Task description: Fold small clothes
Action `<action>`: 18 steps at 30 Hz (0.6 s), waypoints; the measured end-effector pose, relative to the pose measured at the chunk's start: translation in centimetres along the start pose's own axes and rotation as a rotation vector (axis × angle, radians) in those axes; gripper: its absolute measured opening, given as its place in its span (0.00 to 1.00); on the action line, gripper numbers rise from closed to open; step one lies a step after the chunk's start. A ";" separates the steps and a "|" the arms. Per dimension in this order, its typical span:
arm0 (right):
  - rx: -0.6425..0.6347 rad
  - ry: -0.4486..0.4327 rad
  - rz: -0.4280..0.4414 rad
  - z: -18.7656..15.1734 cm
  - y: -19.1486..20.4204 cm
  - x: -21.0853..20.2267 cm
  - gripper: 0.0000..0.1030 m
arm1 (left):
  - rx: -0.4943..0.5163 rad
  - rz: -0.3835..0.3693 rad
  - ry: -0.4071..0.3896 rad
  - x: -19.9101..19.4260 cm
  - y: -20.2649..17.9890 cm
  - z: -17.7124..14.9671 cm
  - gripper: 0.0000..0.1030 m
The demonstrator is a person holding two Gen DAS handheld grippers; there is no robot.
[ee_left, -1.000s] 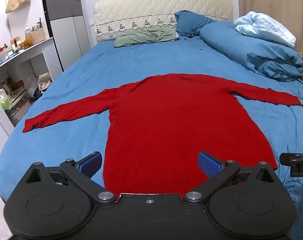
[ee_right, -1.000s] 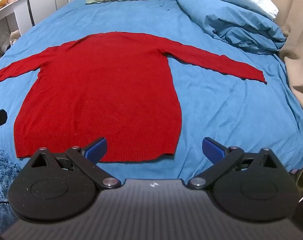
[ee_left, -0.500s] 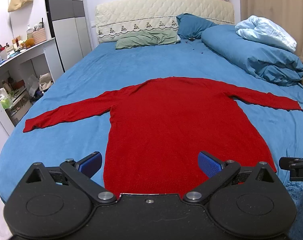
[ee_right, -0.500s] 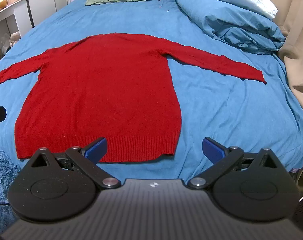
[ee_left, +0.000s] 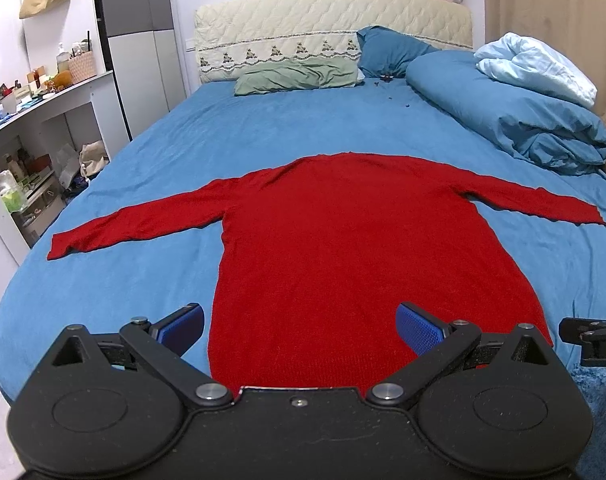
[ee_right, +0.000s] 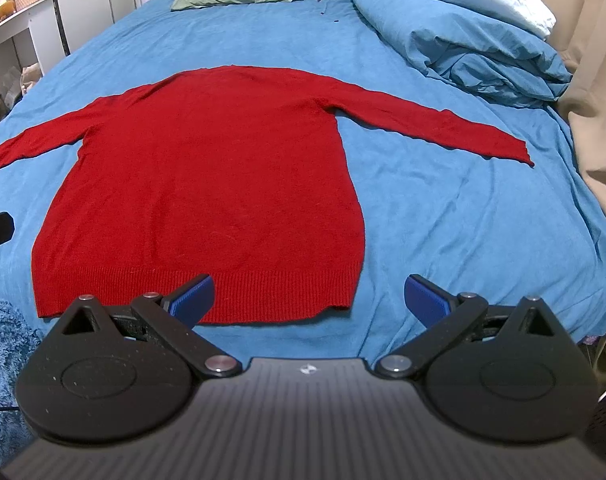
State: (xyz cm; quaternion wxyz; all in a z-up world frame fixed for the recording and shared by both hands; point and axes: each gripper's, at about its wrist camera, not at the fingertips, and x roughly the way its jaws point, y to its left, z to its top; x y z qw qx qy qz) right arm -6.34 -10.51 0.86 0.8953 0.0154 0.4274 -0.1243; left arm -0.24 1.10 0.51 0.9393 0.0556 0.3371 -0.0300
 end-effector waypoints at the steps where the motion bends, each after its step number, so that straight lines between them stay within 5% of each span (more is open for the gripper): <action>1: -0.001 0.000 0.001 0.0 0.0 -0.1 1.00 | -0.001 0.001 -0.002 -0.1 0.0 0.0 1.00; 18: -0.008 -0.014 0.007 0.0 0.3 -0.8 1.00 | -0.003 0.016 -0.015 -0.6 -0.5 -0.1 1.00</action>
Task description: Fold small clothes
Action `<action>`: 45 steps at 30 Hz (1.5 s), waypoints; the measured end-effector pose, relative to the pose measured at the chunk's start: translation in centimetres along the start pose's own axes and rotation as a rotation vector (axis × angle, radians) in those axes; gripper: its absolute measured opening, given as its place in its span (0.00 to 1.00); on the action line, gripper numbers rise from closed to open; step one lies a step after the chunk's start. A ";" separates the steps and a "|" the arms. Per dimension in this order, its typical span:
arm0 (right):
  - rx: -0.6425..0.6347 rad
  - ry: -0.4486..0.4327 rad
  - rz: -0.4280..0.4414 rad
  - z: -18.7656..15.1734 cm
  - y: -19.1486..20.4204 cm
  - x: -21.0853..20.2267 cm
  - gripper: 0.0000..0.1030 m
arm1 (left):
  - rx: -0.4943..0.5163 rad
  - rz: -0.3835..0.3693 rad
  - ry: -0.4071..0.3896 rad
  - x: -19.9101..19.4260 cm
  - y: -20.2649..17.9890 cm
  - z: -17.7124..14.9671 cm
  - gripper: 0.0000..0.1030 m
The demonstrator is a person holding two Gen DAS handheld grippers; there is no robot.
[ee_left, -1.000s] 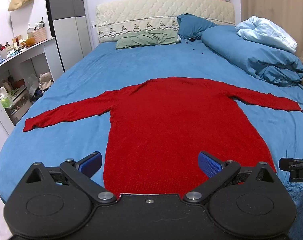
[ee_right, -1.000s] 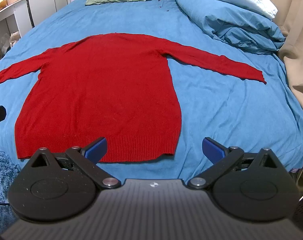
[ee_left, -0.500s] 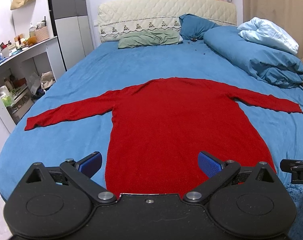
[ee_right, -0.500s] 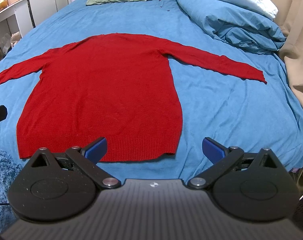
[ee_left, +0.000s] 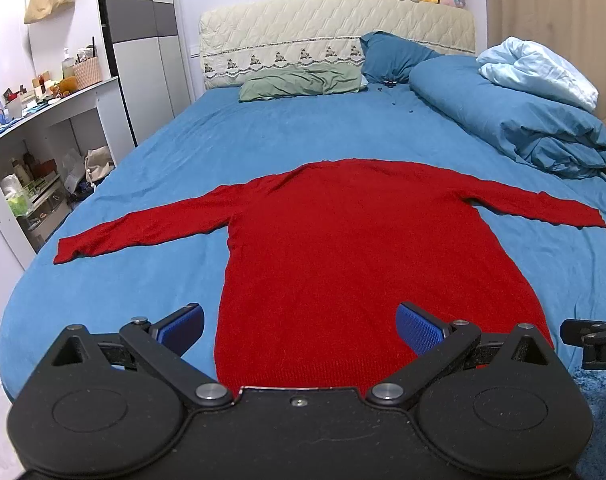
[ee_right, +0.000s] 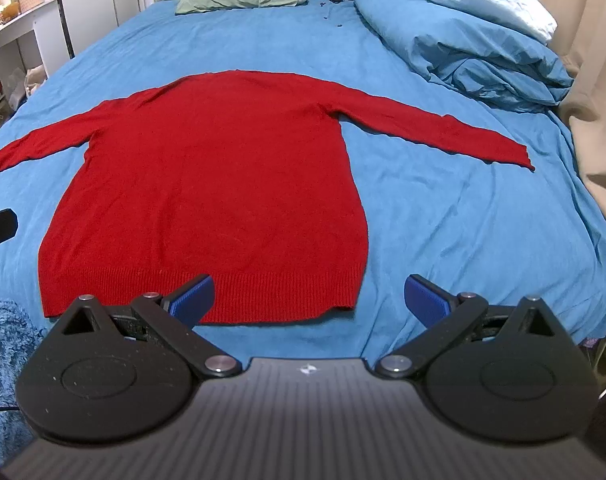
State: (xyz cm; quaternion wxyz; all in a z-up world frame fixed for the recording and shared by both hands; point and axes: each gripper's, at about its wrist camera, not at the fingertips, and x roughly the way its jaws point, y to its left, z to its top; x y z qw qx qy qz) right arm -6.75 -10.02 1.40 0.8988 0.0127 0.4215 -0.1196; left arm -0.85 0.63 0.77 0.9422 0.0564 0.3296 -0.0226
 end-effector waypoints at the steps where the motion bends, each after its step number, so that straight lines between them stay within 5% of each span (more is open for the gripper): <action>1: 0.000 -0.001 -0.001 0.0 0.0 0.0 1.00 | 0.000 -0.001 0.001 0.0 0.0 0.0 1.00; 45: 0.008 0.004 0.011 0.6 0.6 0.1 1.00 | -0.017 -0.027 0.005 0.1 0.8 0.5 1.00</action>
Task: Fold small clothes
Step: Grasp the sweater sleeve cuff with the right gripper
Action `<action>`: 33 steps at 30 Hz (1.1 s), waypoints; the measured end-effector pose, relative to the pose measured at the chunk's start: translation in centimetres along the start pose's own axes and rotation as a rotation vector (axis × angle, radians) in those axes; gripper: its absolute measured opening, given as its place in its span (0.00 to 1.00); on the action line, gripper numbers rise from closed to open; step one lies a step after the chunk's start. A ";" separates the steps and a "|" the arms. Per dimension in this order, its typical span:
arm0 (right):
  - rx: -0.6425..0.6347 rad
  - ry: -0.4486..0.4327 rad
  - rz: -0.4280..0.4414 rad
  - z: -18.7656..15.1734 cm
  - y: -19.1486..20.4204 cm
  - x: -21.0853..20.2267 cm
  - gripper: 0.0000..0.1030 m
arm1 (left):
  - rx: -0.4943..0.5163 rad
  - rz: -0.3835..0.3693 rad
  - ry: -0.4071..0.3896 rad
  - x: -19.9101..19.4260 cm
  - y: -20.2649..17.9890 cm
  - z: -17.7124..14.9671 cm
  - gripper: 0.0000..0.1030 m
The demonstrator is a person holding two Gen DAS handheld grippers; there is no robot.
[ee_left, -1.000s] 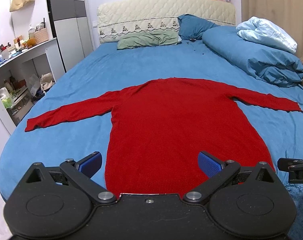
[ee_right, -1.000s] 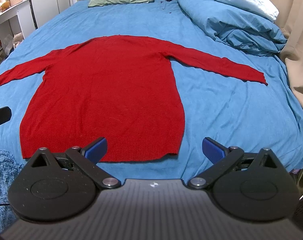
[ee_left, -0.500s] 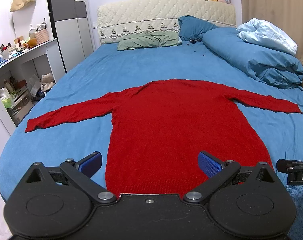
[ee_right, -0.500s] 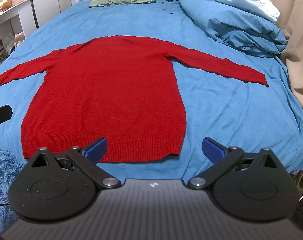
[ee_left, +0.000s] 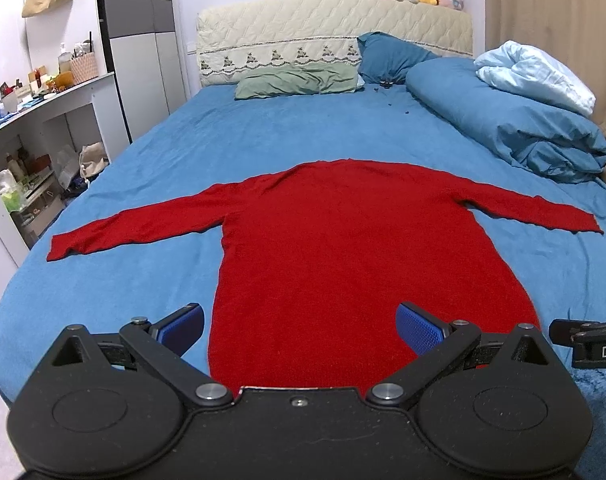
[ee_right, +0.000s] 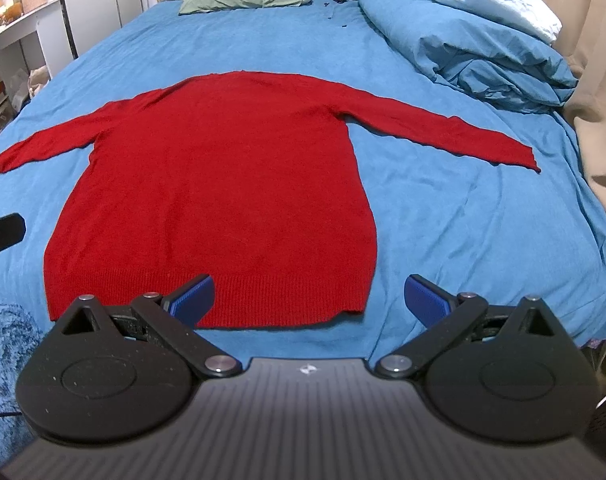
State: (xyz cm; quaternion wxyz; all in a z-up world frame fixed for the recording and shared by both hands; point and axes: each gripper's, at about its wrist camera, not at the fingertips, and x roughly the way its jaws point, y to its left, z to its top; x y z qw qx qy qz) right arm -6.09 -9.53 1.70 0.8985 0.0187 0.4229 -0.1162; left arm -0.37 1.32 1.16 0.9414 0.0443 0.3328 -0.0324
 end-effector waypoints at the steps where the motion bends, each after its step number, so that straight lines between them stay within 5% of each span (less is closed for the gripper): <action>1: 0.005 -0.001 0.000 0.1 -0.1 0.0 1.00 | 0.000 -0.001 0.000 0.0 0.1 0.4 1.00; 7: 0.049 -0.060 0.006 3.1 -2.1 -1.1 1.00 | 0.046 -0.049 -0.091 -0.6 -0.8 6.4 1.00; 13: 0.157 -0.156 -0.012 9.3 -8.7 -0.6 1.00 | 0.146 -0.112 -0.221 2.5 -5.0 15.3 1.00; 19: 0.220 -0.199 -0.111 14.6 -14.9 4.4 1.00 | 0.093 -0.286 -0.121 11.7 -10.5 22.2 1.00; 25: 0.359 -0.166 -0.105 16.4 -20.5 12.7 1.00 | 0.140 -0.238 -0.084 21.5 -17.3 23.5 1.00; 33: 0.577 -0.159 -0.144 12.8 -27.0 22.0 1.00 | 0.212 -0.209 0.028 33.4 -22.7 21.7 1.00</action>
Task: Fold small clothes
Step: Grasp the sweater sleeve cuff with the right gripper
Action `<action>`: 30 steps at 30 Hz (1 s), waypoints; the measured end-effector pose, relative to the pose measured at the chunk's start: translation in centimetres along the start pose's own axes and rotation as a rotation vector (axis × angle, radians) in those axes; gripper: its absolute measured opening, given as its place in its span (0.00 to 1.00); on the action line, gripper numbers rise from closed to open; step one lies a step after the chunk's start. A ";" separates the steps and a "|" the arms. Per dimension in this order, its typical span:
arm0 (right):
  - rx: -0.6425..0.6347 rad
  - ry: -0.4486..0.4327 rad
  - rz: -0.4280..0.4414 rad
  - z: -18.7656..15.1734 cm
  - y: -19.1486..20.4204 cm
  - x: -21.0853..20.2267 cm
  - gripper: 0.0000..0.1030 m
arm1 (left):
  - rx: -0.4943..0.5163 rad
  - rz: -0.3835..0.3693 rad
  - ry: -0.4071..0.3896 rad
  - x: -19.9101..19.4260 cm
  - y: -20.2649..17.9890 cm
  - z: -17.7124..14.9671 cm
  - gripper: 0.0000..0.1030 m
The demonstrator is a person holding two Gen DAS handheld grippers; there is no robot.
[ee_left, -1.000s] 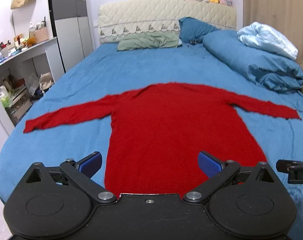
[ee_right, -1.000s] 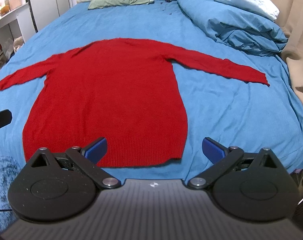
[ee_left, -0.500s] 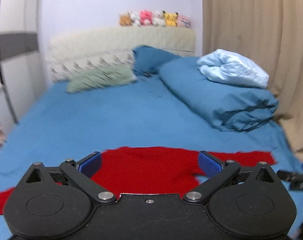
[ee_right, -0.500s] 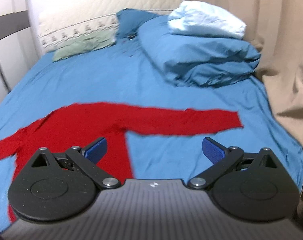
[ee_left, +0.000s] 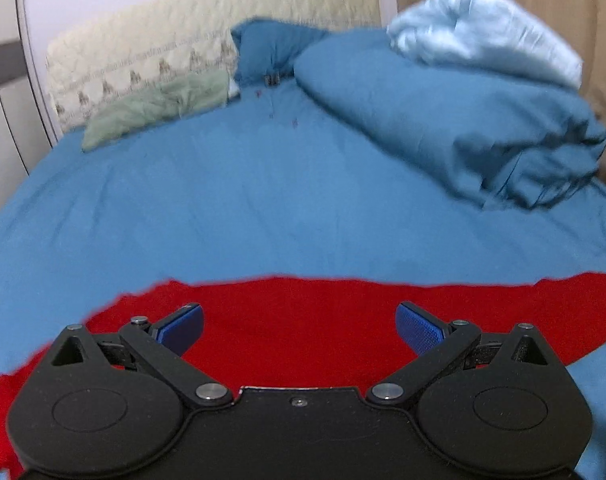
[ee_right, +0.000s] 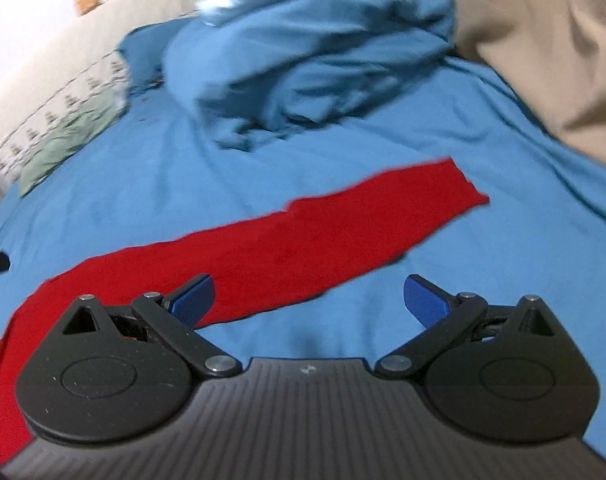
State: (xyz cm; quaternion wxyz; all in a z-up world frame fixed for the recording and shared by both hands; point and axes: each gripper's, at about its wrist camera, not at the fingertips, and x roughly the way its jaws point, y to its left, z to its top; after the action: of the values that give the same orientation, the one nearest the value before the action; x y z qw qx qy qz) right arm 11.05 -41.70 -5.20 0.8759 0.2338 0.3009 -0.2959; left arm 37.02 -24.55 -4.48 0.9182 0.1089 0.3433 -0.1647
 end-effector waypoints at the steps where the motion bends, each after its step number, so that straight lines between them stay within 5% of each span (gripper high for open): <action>1: 0.011 0.003 -0.009 -0.4 -0.6 0.9 1.00 | -0.008 -0.004 0.023 1.4 -0.1 -0.3 1.00; 7: 0.090 -0.003 -0.024 -2.1 -3.1 5.4 1.00 | -0.008 0.012 0.127 8.5 -0.1 -2.3 1.00; 14: 0.184 -0.099 -0.016 -1.1 -5.7 8.6 0.93 | -0.072 -0.014 0.221 12.5 0.7 -3.6 1.00; 20: 0.197 -0.156 -0.047 0.7 -6.8 10.8 0.69 | -0.045 -0.048 0.237 13.2 0.9 -3.6 1.00; 24: 0.183 -0.164 -0.089 1.7 -7.0 11.6 0.30 | -0.028 -0.080 0.228 13.2 1.4 -3.4 1.00; 30: 0.086 -0.113 -0.087 3.7 -5.5 11.1 0.21 | 0.010 -0.100 0.160 9.2 3.0 -3.1 0.98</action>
State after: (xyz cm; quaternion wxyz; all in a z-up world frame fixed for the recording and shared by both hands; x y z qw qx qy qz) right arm 16.02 -51.97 -11.17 0.8670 0.2409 0.2476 -0.3591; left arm 42.81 -22.88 -12.67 0.8779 0.1089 0.4199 -0.2027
